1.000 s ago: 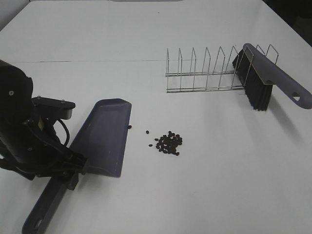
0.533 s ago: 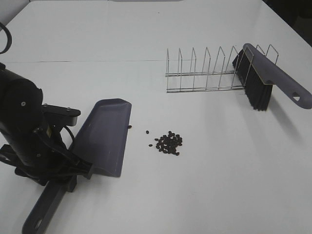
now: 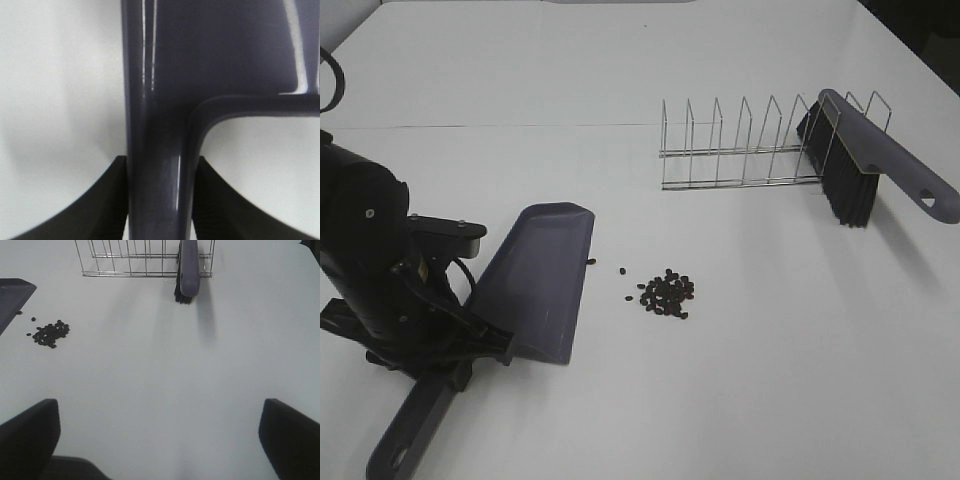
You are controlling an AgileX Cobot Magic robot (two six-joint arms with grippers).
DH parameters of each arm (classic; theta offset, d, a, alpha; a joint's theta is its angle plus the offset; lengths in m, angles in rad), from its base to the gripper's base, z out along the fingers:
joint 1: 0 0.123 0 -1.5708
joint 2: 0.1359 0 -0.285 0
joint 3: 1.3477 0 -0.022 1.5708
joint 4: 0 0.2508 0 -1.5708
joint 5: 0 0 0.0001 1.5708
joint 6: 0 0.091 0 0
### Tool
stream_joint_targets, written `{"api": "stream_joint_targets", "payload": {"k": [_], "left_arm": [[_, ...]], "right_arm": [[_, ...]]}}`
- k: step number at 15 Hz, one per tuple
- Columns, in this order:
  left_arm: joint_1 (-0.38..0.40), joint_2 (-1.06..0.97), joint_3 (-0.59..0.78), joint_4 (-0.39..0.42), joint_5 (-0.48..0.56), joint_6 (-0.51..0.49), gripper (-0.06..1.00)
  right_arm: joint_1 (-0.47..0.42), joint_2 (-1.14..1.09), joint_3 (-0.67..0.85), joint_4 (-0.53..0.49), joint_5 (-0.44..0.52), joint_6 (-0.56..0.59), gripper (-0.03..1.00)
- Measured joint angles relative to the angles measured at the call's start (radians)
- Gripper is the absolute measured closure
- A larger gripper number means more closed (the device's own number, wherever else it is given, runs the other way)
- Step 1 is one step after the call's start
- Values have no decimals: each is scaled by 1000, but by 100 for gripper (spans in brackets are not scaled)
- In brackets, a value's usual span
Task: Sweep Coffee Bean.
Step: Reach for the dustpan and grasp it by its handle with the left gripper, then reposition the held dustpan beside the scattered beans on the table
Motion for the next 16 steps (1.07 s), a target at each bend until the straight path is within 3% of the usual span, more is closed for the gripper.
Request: {"api": "stream_joint_targets", "payload": {"k": [9,12,16], "left_arm": [[0,-91,0,-1,53,0,63],[0,-105,0,15,107,-3,63],[0,-105,0,47,104,-24,63]], "right_arm": [[0,0,0,0,0,0,-1],[0,0,0,0,0,0,-1],[0,0,0,0,0,0,-1]]}}
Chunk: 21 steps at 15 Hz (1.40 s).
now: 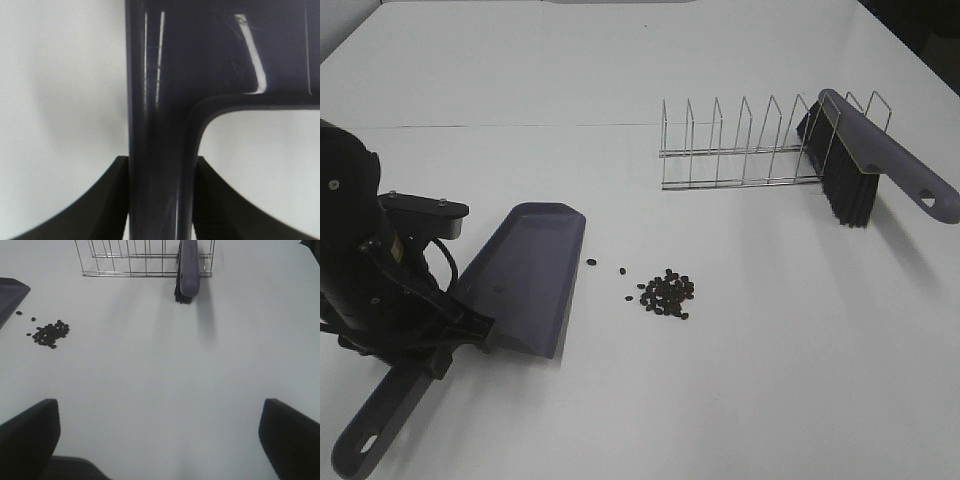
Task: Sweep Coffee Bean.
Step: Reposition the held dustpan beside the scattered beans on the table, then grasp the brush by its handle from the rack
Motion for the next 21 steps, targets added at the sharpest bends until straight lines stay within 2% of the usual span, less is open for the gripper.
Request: {"api": "stream_joint_targets", "payload": {"k": [7,10,16,21], "left_arm": [[0,0,0,11,-23,-3,63],[0,0,0,11,-26,-4,63],[0,0,0,11,-28,-28,63],[0,0,0,3,-37,-28,63]], "right_arm": [[0,7,0,0,-1,0,-1],[0,261,-86,4,-2,0,-1],[0,727,-360,30,-9,-12,-1],[0,1217,-615,35,-2,-82,-1]]}}
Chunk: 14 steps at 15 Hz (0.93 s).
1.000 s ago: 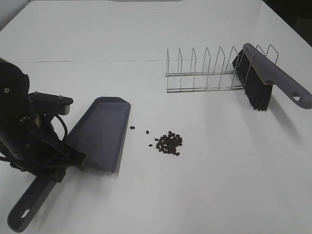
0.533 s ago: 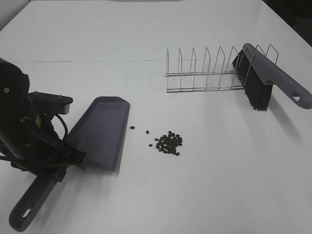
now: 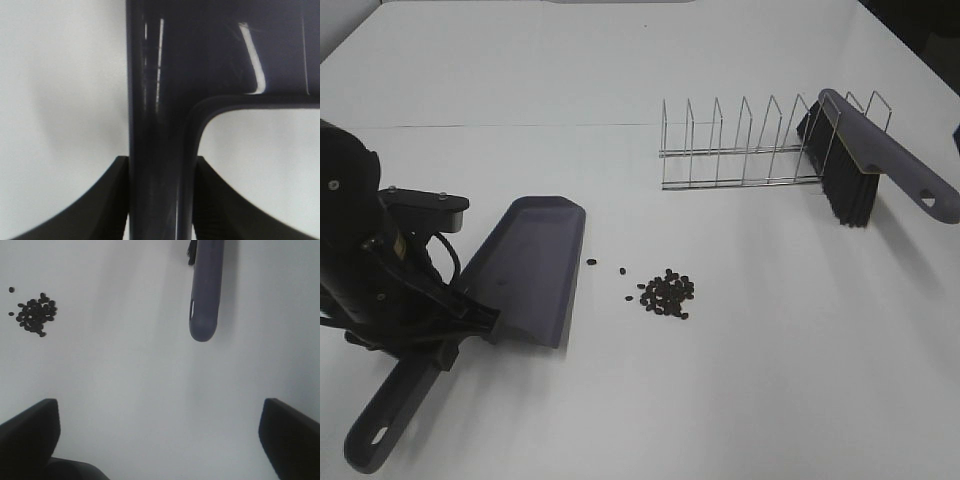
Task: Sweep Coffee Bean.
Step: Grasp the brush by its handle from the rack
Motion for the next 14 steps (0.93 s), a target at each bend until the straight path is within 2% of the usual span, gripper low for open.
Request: {"api": "stream_joint_targets", "payload": {"k": [3,7,11,14], "left_arm": [[0,0,0,-4,-1,0,63],[0,0,0,-17,-2,0,63],[0,0,0,-17,-2,0,63],[0,0,0,-17,-1,0,63]], "right_arm": [[0,268,-192,36,55,-2,-1],[0,604,-494,35,102,-17,-1],[-13,879,-787,9,102,-35,-1],[-37,998,-915,3,102,-58,-1]]}}
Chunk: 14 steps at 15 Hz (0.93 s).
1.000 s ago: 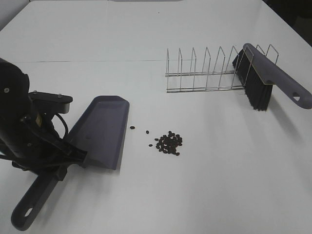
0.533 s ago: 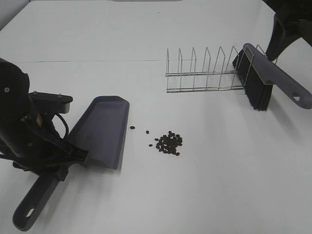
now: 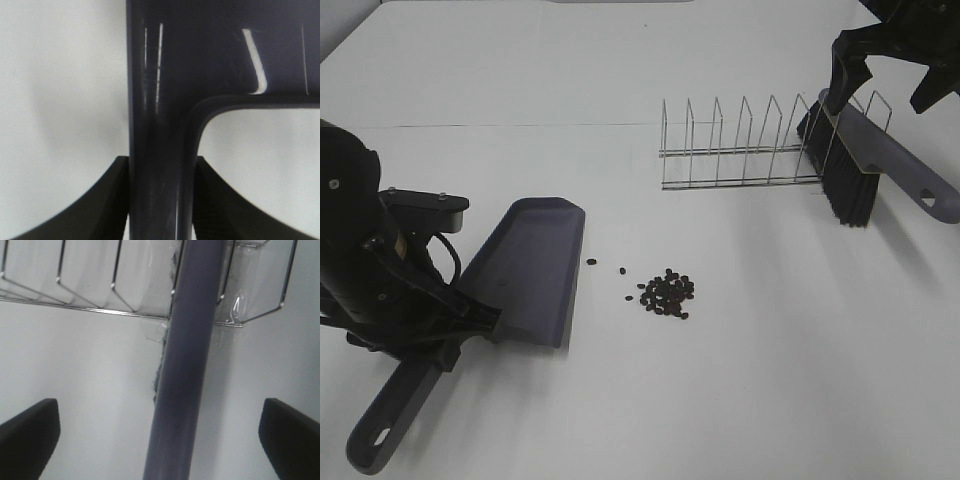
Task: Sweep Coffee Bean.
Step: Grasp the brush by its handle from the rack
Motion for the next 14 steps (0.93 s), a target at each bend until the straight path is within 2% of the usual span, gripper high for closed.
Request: {"api": "stream_joint_targets", "payload": {"k": [2,5,9,14], "left_arm": [[0,0,0,0,0,0,63],[0,0,0,0,1,0,63],[0,0,0,0,1,0,63],[0,0,0,0,1,0,63]], "right_arm": [[-22,71,-60,-3,0,-4,-1],[-77,143,-68,8,3,-26,-1],[-80,158,-68,68,3,-29,-1],[-80,202,-68,78,3,-29,2]]}}
